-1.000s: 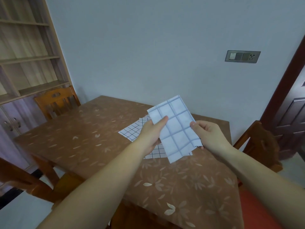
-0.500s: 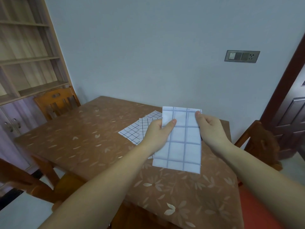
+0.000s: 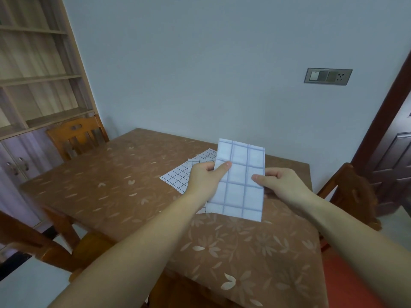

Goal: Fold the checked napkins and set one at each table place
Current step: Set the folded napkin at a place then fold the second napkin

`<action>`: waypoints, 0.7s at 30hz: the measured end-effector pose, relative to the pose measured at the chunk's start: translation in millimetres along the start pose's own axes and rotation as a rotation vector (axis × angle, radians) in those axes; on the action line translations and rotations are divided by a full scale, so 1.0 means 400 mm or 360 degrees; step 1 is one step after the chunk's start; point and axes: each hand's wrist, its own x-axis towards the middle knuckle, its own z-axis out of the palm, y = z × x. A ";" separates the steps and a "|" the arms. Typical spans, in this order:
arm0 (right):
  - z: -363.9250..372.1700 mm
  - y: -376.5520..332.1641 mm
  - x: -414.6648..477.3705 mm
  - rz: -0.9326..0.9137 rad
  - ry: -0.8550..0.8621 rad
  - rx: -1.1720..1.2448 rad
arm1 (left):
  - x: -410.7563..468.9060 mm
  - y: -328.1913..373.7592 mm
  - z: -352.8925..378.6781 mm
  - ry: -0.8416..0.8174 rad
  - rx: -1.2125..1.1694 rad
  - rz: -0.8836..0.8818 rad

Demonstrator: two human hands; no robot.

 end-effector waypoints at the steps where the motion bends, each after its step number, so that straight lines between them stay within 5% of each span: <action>1: 0.001 0.002 0.000 -0.0005 0.0021 0.0013 | 0.000 -0.001 0.001 -0.0003 -0.0011 -0.0015; 21: 0.017 -0.036 0.000 -0.0153 0.0402 0.0126 | 0.014 0.006 -0.005 0.0071 -0.0166 -0.0011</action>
